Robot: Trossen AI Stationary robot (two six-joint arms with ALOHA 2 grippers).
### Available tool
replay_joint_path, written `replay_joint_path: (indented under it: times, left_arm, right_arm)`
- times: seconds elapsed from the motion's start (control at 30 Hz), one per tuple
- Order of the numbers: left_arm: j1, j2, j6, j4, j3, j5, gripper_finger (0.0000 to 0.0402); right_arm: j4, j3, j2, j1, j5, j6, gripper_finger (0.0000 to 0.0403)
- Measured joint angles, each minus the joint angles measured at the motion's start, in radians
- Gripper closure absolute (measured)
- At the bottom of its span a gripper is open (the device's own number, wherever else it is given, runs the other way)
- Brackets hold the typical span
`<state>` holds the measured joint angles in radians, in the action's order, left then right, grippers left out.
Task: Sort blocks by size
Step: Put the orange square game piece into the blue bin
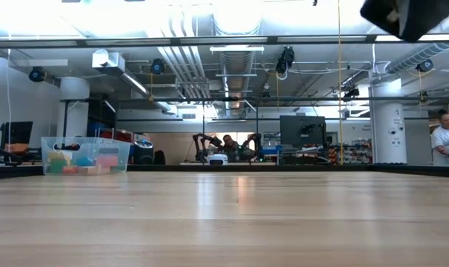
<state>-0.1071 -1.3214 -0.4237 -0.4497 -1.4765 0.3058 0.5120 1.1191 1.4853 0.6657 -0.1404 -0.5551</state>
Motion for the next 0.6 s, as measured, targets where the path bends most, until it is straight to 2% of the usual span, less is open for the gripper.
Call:
replay_joint_path:
  times: [0.17,0.27,0.5,0.6]
  left_arm:
    - [-0.001,-0.01,-0.005,-0.003,0.0,0.009,0.0247]
    - [-0.001,-0.012,-0.005,-0.002,0.0,0.026,0.0247]
    - [-0.001,-0.013,0.005,-0.003,0.0,0.026,0.0247]
    - [-0.001,-0.013,0.019,-0.006,0.0,0.026,0.0247]
  right_arm:
    - [-0.009,0.051,0.124,0.009,-0.015,-0.264,0.0155]
    - [0.024,0.126,0.181,0.031,-0.018,-0.357,0.0158]
    - [0.454,0.387,0.351,0.051,0.025,-0.514,0.0148]
    - [0.51,0.469,0.428,0.042,0.087,-0.51,0.014]
